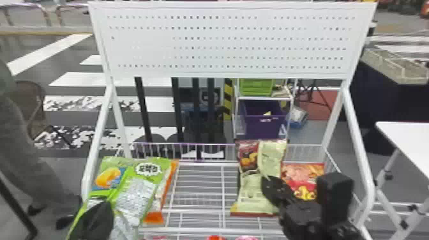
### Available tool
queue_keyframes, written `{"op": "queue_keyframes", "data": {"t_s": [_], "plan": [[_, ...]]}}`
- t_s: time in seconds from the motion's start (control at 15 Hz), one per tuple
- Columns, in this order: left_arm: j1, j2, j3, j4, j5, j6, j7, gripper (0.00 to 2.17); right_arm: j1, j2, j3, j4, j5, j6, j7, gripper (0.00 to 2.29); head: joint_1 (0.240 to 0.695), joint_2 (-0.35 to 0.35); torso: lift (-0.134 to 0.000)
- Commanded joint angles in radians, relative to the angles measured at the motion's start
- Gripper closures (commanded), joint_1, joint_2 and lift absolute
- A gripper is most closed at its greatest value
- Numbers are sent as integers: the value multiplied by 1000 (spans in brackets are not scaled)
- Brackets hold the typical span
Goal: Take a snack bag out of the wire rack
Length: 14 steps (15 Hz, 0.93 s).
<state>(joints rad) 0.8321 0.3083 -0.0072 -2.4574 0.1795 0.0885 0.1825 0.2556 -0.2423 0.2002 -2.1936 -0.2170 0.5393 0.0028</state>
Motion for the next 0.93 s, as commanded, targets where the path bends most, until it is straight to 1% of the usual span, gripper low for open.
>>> {"op": "queue_keyframes", "data": {"t_s": [0.0, 0.13, 0.2, 0.27, 0.33, 0.4, 0.47, 0.6, 0.67, 0.87], "plan": [[-4, 3, -4, 0, 0, 0, 0, 1757, 178, -6, -78, -129, 44, -92, 2, 2246, 499, 0, 0], [-8, 3, -7, 2, 0, 0, 0, 1757, 338, 8, -153, -193, 48, -242, 17, 2246, 499, 0, 0], [-10, 5, -8, 3, 0, 0, -2, 1757, 421, 26, -191, -225, 51, -313, 28, 2246, 499, 0, 0], [-10, 5, -8, 3, 0, 0, 0, 1757, 484, 51, -225, -245, 51, -377, 54, 2246, 499, 0, 0], [-10, 5, -8, 3, 0, 0, 0, 1757, 541, 81, -259, -265, 51, -433, 78, 2246, 499, 0, 0], [-10, 5, -10, 3, 0, 0, 0, 1757, 585, 94, -283, -278, 53, -473, 89, 2246, 499, 0, 0], [-10, 5, -10, 3, 0, 0, 0, 1757, 625, 97, -305, -282, 53, -497, 95, 2246, 499, 0, 0], [-8, 5, -10, 3, 0, 0, 0, 1757, 669, 123, -341, -278, 51, -528, 111, 2246, 499, 0, 0], [-8, 5, -10, 3, 0, 0, 0, 1757, 680, 130, -357, -271, 50, -540, 114, 2246, 499, 0, 0], [-8, 3, -13, 3, 0, 0, -2, 1757, 705, 143, -377, -282, 45, -577, 120, 2246, 499, 0, 0]]}}
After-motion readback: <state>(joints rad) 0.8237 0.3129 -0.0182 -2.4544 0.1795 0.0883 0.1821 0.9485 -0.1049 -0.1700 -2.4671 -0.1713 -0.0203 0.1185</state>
